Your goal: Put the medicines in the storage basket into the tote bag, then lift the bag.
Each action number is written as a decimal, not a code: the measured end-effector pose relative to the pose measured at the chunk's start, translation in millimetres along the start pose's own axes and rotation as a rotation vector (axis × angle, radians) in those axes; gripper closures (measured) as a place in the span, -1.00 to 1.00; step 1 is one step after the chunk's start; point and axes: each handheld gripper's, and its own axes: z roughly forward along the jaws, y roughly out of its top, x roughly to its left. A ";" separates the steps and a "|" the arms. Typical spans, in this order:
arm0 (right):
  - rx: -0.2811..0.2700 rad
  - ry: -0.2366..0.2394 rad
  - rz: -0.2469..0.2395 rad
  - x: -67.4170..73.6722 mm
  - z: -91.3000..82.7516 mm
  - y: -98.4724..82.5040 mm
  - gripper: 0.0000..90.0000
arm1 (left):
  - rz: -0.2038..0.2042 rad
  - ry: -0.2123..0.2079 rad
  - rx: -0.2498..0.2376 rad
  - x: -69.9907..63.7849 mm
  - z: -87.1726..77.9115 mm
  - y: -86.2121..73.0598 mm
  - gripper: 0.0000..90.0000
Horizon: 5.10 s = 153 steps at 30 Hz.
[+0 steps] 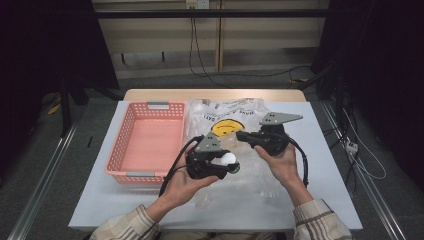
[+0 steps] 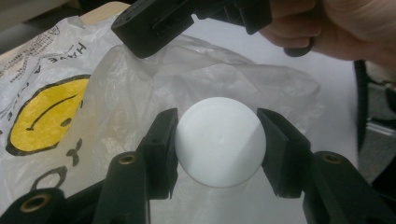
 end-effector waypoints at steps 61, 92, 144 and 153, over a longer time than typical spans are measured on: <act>0.051 0.008 0.031 -3.1 8.5 -13.9 1.00 | -0.037 0.040 -0.018 5.5 -9.7 -27.6 -0.56; 0.146 0.023 0.037 9.1 -0.6 -54.9 0.81 | -0.123 0.125 -0.016 15.2 -64.3 -71.8 -0.70; 0.330 -0.230 0.109 11.7 -106.0 -153.9 -0.11 | 0.002 0.042 0.127 -36.1 -40.5 -115.9 -0.10; 0.391 -0.187 0.078 14.2 -93.3 -156.6 0.73 | 0.008 0.023 0.129 -28.7 -34.1 -113.1 0.68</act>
